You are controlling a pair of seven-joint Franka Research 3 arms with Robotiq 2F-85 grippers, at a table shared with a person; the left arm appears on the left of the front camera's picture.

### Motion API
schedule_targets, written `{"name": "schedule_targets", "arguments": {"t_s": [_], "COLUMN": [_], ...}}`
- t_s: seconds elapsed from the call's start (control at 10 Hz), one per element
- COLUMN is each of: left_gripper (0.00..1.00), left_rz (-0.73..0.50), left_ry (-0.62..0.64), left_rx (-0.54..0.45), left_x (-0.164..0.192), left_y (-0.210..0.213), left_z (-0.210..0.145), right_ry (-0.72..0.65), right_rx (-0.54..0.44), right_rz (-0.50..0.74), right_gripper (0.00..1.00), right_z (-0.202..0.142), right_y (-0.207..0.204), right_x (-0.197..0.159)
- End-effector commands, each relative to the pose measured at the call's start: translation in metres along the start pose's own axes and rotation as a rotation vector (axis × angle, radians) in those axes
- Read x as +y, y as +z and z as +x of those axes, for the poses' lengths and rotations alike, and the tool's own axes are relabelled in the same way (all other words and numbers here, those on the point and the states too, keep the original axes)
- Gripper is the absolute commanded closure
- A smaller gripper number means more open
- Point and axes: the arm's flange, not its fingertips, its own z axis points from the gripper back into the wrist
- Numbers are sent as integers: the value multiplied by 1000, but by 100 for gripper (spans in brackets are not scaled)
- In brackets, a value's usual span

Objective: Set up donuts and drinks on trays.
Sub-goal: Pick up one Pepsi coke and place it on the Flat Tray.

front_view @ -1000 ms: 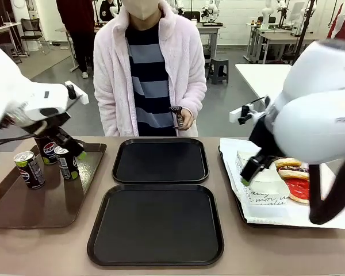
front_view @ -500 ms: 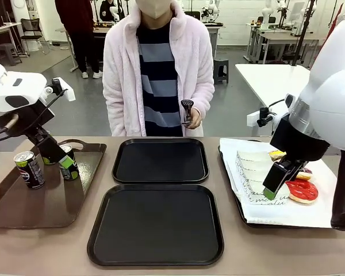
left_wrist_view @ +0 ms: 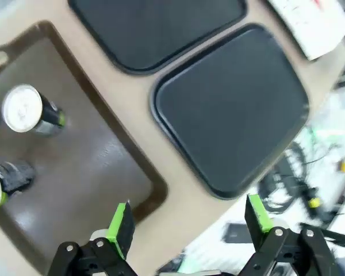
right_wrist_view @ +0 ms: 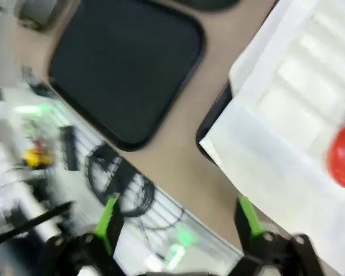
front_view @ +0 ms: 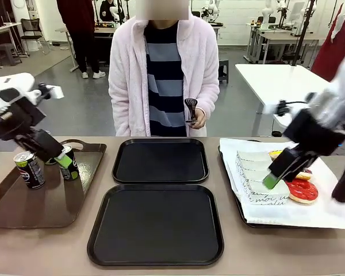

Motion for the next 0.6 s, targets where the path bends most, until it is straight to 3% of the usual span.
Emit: {"name": "schedule_targets", "arguments": {"t_s": [0.0,0.2,0.5], "left_gripper": [0,0,0], "left_rz": [-381,-510,-551], "left_ry": [361,507,619], "left_rx": [-131,-240,-374], "left_x": [45,84,129], "left_y": [21,44,80], "left_z": [-19,-43,-78], "right_ry": [-201,-282,-385], "right_rx": [-184,-324,-471], "right_rz": [435,633,760], "right_gripper": [0,0,0], "right_z": [-47,-76,-127], "right_y": [-2,16,54], "right_x": [-69,-118,-181]}}
